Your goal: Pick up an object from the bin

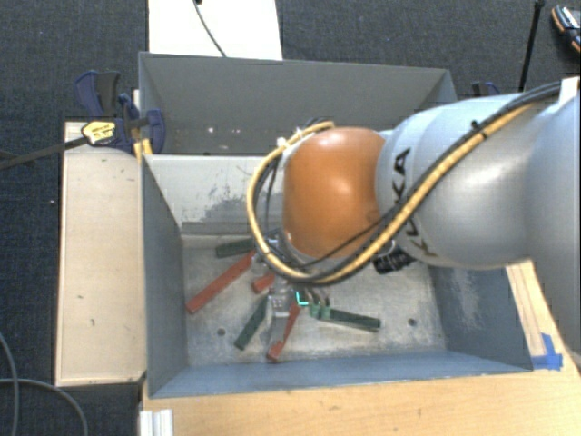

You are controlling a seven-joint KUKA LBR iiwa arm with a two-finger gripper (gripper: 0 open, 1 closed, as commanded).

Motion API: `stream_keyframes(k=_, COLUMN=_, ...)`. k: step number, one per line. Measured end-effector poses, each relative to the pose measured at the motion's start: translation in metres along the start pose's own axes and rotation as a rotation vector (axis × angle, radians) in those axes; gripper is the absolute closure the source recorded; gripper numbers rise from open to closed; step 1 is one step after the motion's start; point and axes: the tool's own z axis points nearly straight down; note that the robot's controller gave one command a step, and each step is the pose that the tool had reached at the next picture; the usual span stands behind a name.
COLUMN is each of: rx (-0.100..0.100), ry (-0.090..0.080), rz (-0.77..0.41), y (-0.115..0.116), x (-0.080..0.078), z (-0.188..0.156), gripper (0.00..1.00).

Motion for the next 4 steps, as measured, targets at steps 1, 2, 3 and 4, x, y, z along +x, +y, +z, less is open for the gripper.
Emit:
stream_keyframes(k=1, rx=-0.002, ry=-0.008, rz=0.005, y=-0.001, x=-0.002, z=-0.004, gripper=0.00)
stream_keyframes(k=2, rx=-0.001, ry=-0.010, rz=-0.140, y=-0.008, x=0.000, z=0.045, gripper=0.00)
stream_keyframes(k=3, rx=-0.002, ry=-0.017, rz=-0.326, y=-0.027, x=0.004, z=0.112, gripper=0.00)
stream_keyframes(k=4, rx=-0.001, ry=-0.009, rz=-0.307, y=-0.019, x=-0.005, z=0.110, gripper=0.00)
